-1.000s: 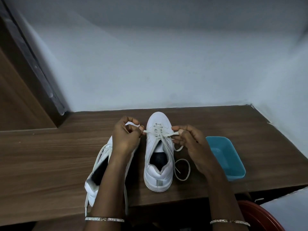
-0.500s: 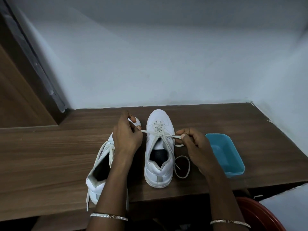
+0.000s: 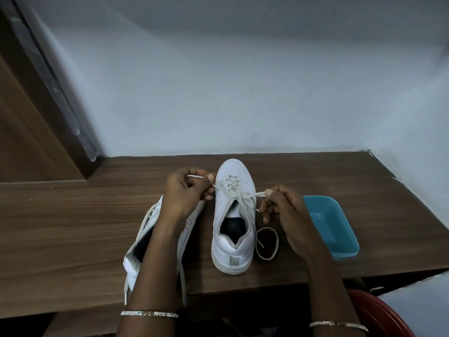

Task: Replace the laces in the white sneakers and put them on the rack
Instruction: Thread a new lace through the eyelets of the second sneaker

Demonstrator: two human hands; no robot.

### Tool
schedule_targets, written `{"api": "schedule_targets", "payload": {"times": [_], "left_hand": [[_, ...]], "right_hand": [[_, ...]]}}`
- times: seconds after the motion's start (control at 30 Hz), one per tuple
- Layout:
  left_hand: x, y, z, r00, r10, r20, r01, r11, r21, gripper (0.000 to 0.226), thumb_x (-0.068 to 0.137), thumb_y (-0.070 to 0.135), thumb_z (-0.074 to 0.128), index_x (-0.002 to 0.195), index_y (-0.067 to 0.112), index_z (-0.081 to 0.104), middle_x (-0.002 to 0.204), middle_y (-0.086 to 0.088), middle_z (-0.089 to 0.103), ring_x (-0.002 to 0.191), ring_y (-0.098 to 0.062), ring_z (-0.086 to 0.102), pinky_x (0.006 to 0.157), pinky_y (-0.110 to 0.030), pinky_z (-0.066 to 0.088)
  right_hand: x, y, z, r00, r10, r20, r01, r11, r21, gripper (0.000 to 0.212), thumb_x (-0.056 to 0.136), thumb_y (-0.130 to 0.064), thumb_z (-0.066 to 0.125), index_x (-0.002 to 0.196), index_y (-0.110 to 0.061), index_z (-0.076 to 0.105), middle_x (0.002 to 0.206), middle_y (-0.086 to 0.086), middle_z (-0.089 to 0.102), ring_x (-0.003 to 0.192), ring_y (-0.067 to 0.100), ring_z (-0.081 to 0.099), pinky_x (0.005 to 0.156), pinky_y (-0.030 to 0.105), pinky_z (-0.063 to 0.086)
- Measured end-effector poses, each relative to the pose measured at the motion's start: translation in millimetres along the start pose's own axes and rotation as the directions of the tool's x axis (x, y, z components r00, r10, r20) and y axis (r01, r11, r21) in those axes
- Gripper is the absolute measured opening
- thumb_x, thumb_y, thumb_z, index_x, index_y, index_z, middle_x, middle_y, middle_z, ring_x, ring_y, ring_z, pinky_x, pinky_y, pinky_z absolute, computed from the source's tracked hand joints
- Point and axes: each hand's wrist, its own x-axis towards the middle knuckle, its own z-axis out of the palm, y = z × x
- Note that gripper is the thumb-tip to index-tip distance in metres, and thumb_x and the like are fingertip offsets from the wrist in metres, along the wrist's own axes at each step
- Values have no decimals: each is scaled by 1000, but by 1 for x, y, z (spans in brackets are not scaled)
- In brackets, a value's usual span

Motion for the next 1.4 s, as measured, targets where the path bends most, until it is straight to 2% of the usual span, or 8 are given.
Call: {"api": "schedule_targets", "payload": {"times": [0.17, 0.43, 0.6, 0.77, 0.93, 1.17, 1.27, 1.4], "left_hand": [[-1, -10, 9, 986, -152, 69, 158, 983, -89, 22, 80, 8, 77, 97, -2, 68, 74, -15, 69, 61, -20, 61, 65, -27, 55], [-2, -12, 12, 978, -177, 111, 192, 970, -146, 4, 86, 3, 69, 87, 1, 73, 74, -13, 73, 62, -13, 67, 61, -20, 56], [-2, -14, 14, 995, -77, 60, 79, 996, -41, 5, 88, 2, 69, 84, 4, 71, 63, -11, 67, 55, -16, 59, 64, -30, 52], [1, -18, 20, 994, 65, -87, -33, 945, 324, 12, 86, 14, 73, 77, 22, 73, 58, 0, 69, 50, -12, 62, 63, -29, 50], [-4, -17, 25, 982, 123, -145, -57, 917, 395, 16, 86, 12, 71, 73, 22, 72, 62, 6, 70, 56, -7, 68, 66, -29, 55], [0, -12, 8, 982, 187, 7, -178, 922, 343, 2, 86, 27, 74, 85, 26, 75, 75, 5, 74, 71, -15, 72, 76, -38, 58], [1, -6, 12, 903, 398, 159, -421, 757, 499, 20, 88, 28, 62, 104, 32, 73, 91, 15, 68, 93, -9, 63, 83, -37, 53], [-3, -10, 19, 842, 341, 419, -534, 644, 548, 41, 83, 16, 54, 114, 38, 69, 110, 23, 63, 106, -6, 56, 92, -39, 47]], "right_hand": [[-2, 1, 5, 994, 32, 101, -25, 997, -67, 34, 95, -34, 64, 88, -1, 62, 72, 11, 65, 61, 23, 55, 62, 33, 48], [-2, -4, 13, 993, -45, 112, 57, 992, -112, 26, 97, -29, 63, 84, -6, 66, 68, 8, 63, 62, 20, 58, 63, 33, 50], [2, 0, 21, 995, -37, 96, 52, 986, -160, 38, 103, -26, 52, 70, -8, 59, 63, 6, 59, 58, 16, 55, 60, 31, 48], [2, 7, 20, 994, -94, 58, 106, 960, -260, 42, 102, -22, 51, 62, -12, 55, 54, -1, 56, 52, 12, 54, 57, 27, 46], [0, 12, 19, 992, -127, 13, 124, 940, -319, 39, 101, -22, 54, 64, -9, 53, 52, -2, 54, 51, 11, 53, 56, 28, 47], [2, 9, 14, 988, -127, -93, 90, 938, -336, 19, 87, -32, 73, 78, -19, 64, 69, 3, 65, 63, 19, 61, 61, 36, 52], [2, 5, 14, 977, -198, -80, 163, 934, -317, 17, 84, -22, 76, 97, -29, 69, 93, -6, 65, 78, 12, 61, 68, 23, 52], [3, 5, 12, 977, -208, 52, 209, 872, -442, 10, 79, -25, 72, 89, -25, 69, 88, -8, 65, 77, 16, 61, 70, 32, 53]]}}
